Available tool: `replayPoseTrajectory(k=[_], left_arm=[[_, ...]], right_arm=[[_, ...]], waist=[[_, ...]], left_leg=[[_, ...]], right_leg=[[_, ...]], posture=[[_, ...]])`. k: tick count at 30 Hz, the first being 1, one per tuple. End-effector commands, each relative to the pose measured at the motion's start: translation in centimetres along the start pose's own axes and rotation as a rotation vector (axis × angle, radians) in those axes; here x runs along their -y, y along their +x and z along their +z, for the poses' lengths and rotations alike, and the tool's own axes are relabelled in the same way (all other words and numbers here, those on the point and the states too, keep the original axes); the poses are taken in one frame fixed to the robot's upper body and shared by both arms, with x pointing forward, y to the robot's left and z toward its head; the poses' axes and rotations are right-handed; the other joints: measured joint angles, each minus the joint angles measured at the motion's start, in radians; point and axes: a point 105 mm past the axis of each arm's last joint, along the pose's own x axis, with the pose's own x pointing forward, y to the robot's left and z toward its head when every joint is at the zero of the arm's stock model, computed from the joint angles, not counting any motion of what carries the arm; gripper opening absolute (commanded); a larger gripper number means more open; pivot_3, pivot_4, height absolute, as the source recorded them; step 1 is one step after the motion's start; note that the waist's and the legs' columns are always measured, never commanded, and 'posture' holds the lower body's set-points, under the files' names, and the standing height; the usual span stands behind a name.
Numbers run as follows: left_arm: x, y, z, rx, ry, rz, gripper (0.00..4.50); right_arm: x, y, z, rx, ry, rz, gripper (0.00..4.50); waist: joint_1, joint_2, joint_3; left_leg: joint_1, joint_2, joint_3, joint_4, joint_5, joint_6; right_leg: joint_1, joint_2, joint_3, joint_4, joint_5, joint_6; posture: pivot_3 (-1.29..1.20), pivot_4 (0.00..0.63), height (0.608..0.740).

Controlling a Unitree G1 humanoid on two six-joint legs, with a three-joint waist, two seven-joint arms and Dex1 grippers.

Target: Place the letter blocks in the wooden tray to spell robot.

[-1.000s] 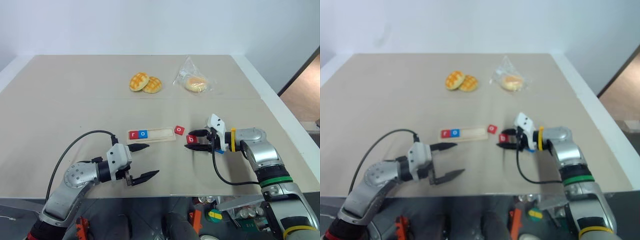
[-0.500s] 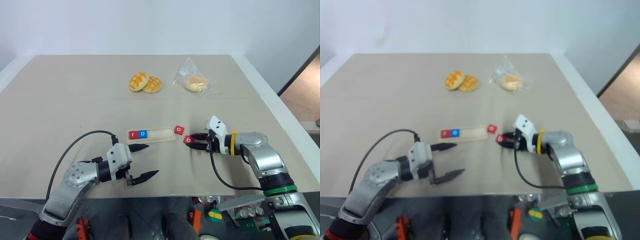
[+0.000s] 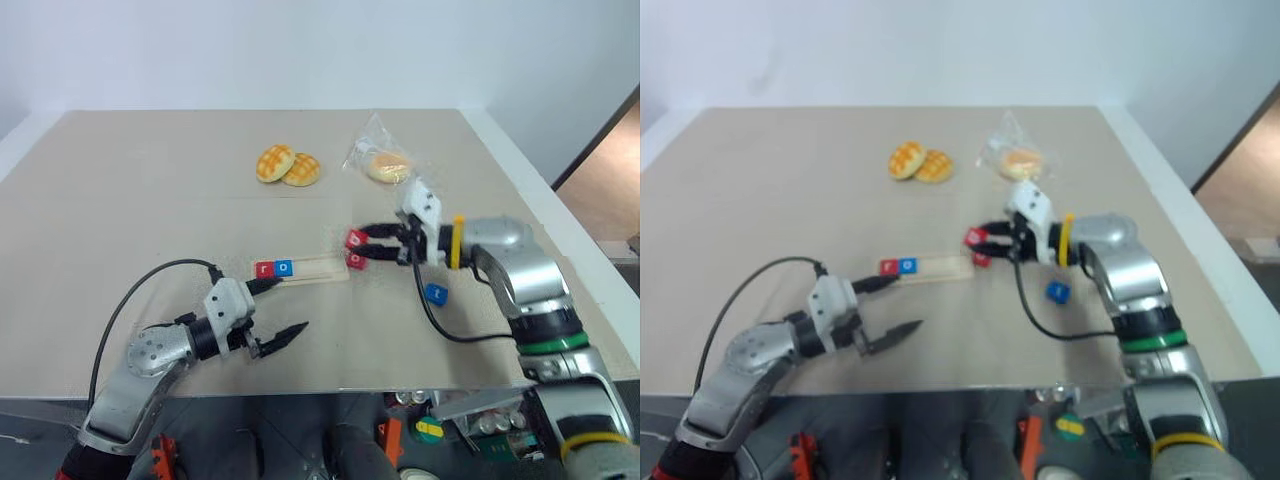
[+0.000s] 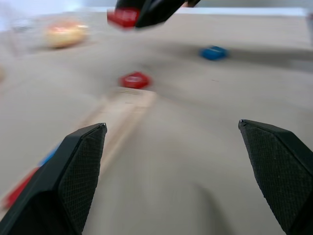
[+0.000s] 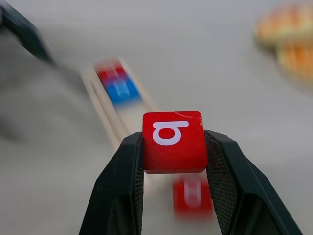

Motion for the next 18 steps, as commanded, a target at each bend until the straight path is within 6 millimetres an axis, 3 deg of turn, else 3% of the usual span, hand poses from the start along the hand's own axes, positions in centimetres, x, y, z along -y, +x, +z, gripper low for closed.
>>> replayPoseTrajectory(k=[1,7,18], left_arm=[[-1.3,-0.6,0.9,0.033,-0.015,0.131,4.50],[-1.8,-0.8,0.9,0.042,-0.075,0.227,4.50],[-1.7,-0.9,1.0,0.047,-0.148,0.244,4.50]], right_arm=[[-0.6,2.3,-0.6,-0.020,-0.047,0.090,1.22],[-0.3,4.6,-2.3,-0.081,-0.081,0.158,1.22],[0.4,6.1,-3.0,-0.124,-0.097,0.193,1.22]], waist=[[0.003,0.000,0.000],[0.010,0.000,0.000],[0.008,0.000,0.000]], left_leg=[[0.000,0.000,-0.001,0.000,0.000,0.000],[-0.004,-0.004,-0.002,0.001,0.000,0.000],[-0.003,-0.003,-0.002,0.002,0.000,0.000]], right_leg=[[0.000,0.000,-0.001,0.000,0.000,0.000],[0.000,-0.005,-0.002,0.000,0.000,0.000],[0.000,-0.004,-0.003,0.000,0.002,-0.002]], posture=[[0.00,0.150,0.740],[0.00,0.150,0.740],[0.00,0.150,0.740]])
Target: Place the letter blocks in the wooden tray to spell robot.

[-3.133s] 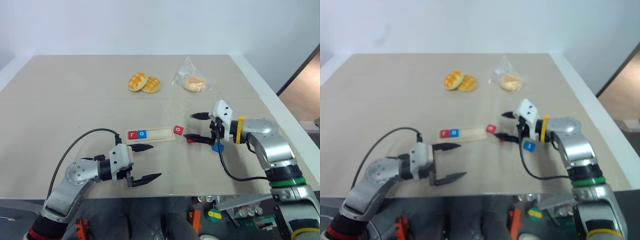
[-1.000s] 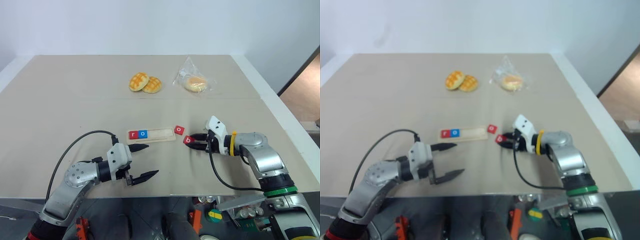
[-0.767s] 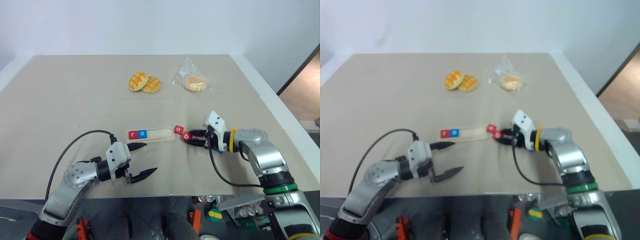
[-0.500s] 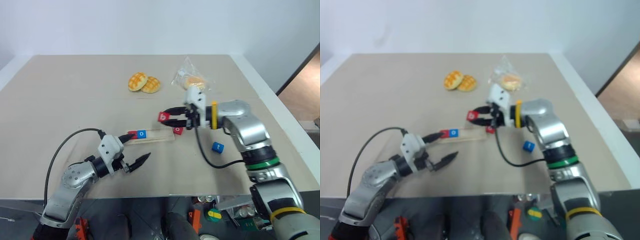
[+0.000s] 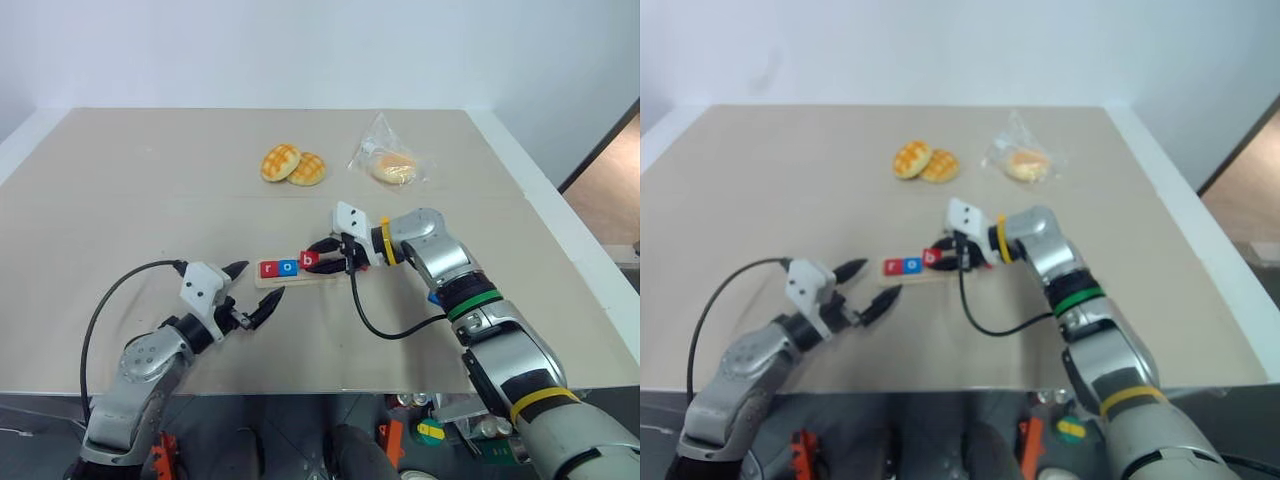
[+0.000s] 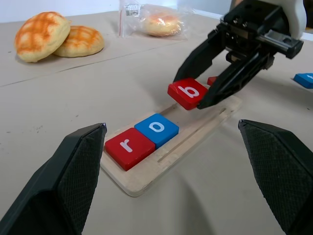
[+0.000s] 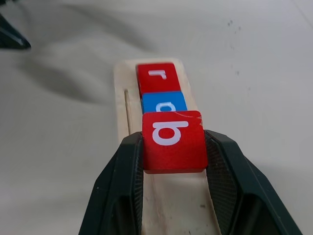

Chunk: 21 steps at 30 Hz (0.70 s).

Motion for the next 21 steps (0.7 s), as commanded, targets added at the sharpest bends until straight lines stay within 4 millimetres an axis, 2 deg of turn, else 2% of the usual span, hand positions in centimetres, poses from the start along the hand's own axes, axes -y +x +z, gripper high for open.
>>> replayPoseTrajectory(k=[1,21], left_arm=[[0.6,-0.2,1.3,0.042,-0.019,-0.015,4.50],[1.5,-0.3,1.3,0.026,-0.042,-0.024,4.50]], right_arm=[[0.8,0.5,1.3,0.007,-0.051,0.007,1.22],[0.9,1.5,0.2,-0.028,-0.061,0.026,1.22]], waist=[[0.000,0.000,0.000],[-0.001,0.000,0.000]], left_leg=[[0.000,0.000,0.000,0.000,0.000,0.000],[0.001,0.001,0.000,0.000,0.000,0.000]], right_leg=[[0.000,0.000,0.000,0.000,0.000,0.000],[0.000,0.001,0.000,0.000,0.000,-0.001]], posture=[[0.00,0.150,0.740],[0.00,0.150,0.740]])
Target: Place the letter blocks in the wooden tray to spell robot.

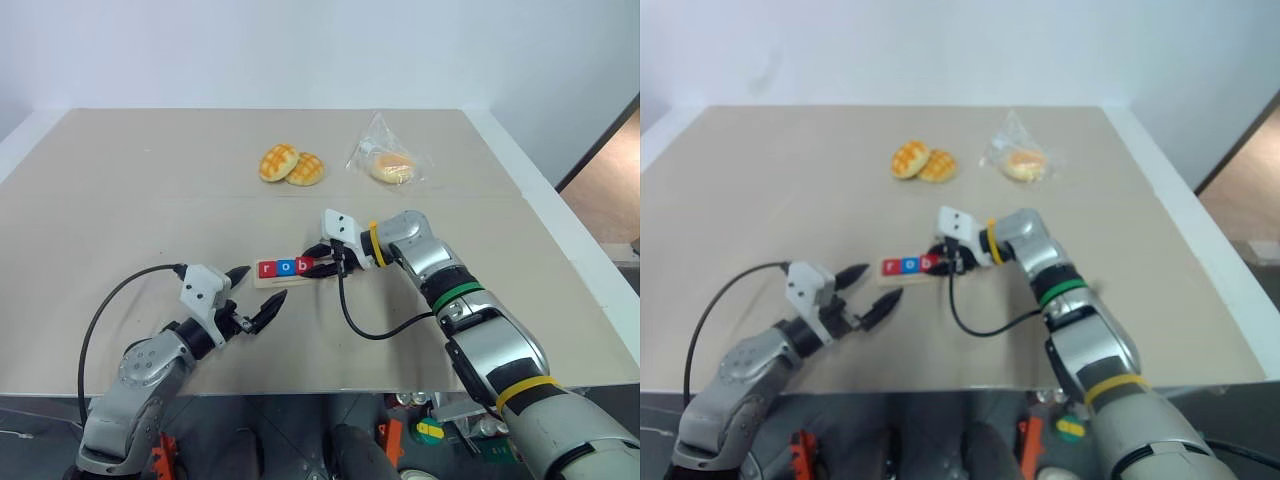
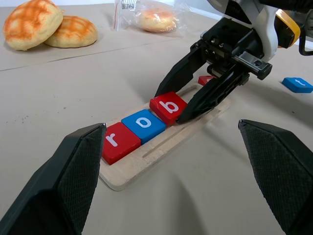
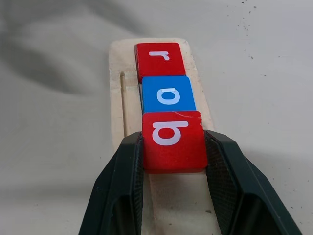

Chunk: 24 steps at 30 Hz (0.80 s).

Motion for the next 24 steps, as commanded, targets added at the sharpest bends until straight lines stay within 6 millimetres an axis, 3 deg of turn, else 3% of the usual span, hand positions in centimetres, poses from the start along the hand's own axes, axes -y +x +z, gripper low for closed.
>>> replayPoseTrajectory(k=[1,4,5,24], left_arm=[[0.92,0.05,1.15,0.042,0.017,-0.019,4.50],[0.96,0.04,1.12,0.040,0.015,-0.017,4.50],[0.98,0.04,1.10,0.039,0.015,-0.017,4.50],[1.44,0.26,0.59,0.019,0.015,-0.035,4.50]], right_arm=[[0.73,-0.15,1.07,0.004,-0.052,-0.005,1.22],[0.66,-0.05,0.95,0.002,-0.052,0.000,1.22],[0.67,-0.02,0.95,0.004,-0.050,0.000,1.72],[0.89,-0.13,0.82,-0.001,0.006,0.013,1.72]], waist=[[0.000,0.000,0.000],[0.000,0.000,0.000],[0.000,0.000,0.000],[0.000,0.000,0.000]], left_leg=[[0.000,0.000,0.000,0.000,0.000,0.000],[0.000,0.000,0.000,0.000,0.000,0.000],[0.000,0.000,0.000,0.000,0.000,0.000],[0.000,0.000,0.000,0.000,0.000,0.000]], right_leg=[[0.000,0.000,0.000,0.000,0.000,0.000],[0.000,0.000,0.000,0.000,0.000,0.000],[0.000,0.000,0.000,0.000,0.000,0.000],[0.000,0.000,0.000,0.000,0.000,0.000]], posture=[[0.00,0.150,0.740],[0.00,0.150,0.740],[0.00,0.150,0.740],[0.00,0.150,0.740]])
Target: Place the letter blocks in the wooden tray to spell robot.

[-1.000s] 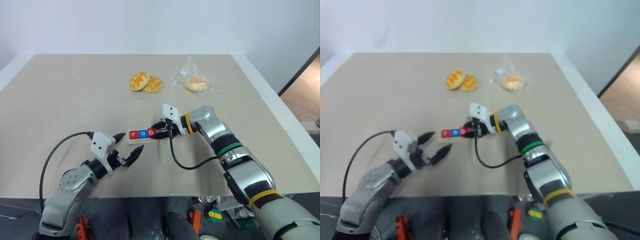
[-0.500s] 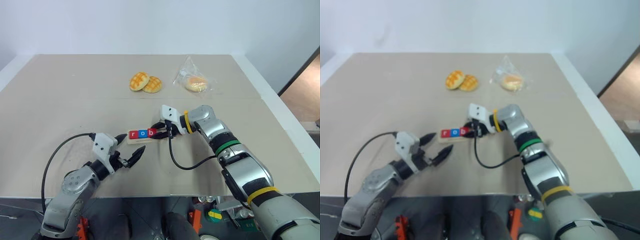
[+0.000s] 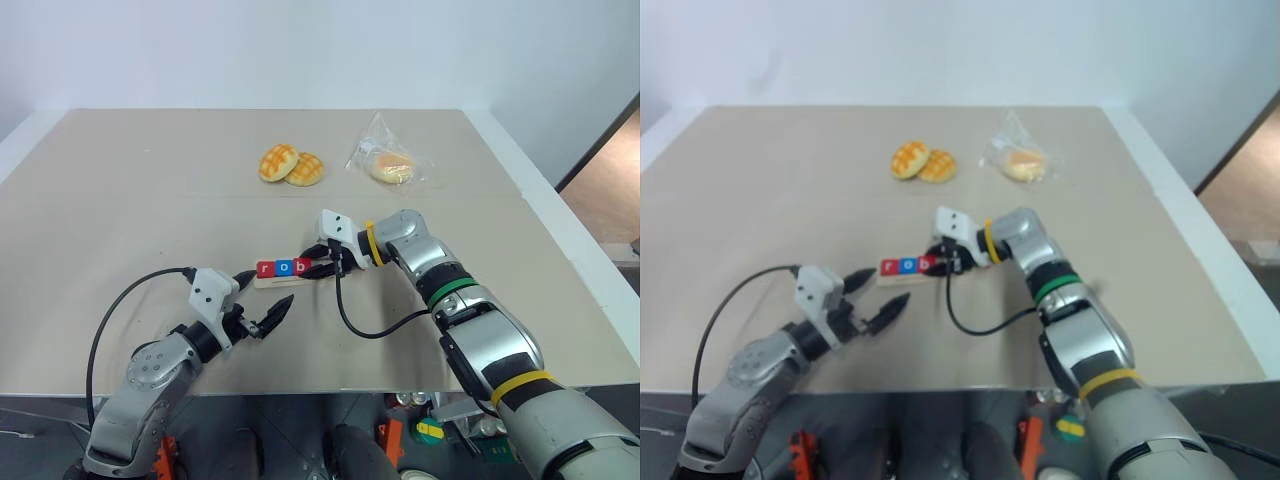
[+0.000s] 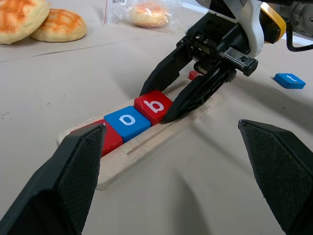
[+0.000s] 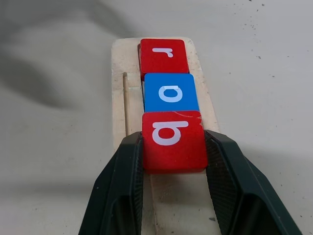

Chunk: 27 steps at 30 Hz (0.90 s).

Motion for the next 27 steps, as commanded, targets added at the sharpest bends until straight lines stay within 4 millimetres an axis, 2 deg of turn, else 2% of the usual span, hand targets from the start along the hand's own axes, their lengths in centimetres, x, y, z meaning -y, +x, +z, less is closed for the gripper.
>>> replayPoseTrajectory(k=[1,27], left_arm=[[0.6,-0.1,1.1,0.033,0.027,-0.017,4.50],[1.0,-0.2,0.9,0.029,0.026,-0.013,4.50]], right_arm=[[0.7,-0.6,0.8,0.008,0.004,-0.006,1.72],[0.2,0.5,0.4,0.003,0.001,0.001,1.72]], waist=[[0.000,0.000,0.000],[-0.001,0.000,0.000]], left_leg=[[0.000,0.000,0.000,0.000,0.000,0.000],[0.001,0.001,0.000,0.000,0.000,0.000]], right_leg=[[0.000,0.000,0.000,0.000,0.000,0.000],[0.000,0.001,0.000,0.000,0.000,0.000]], posture=[[0.00,0.150,0.740],[0.00,0.150,0.740]])
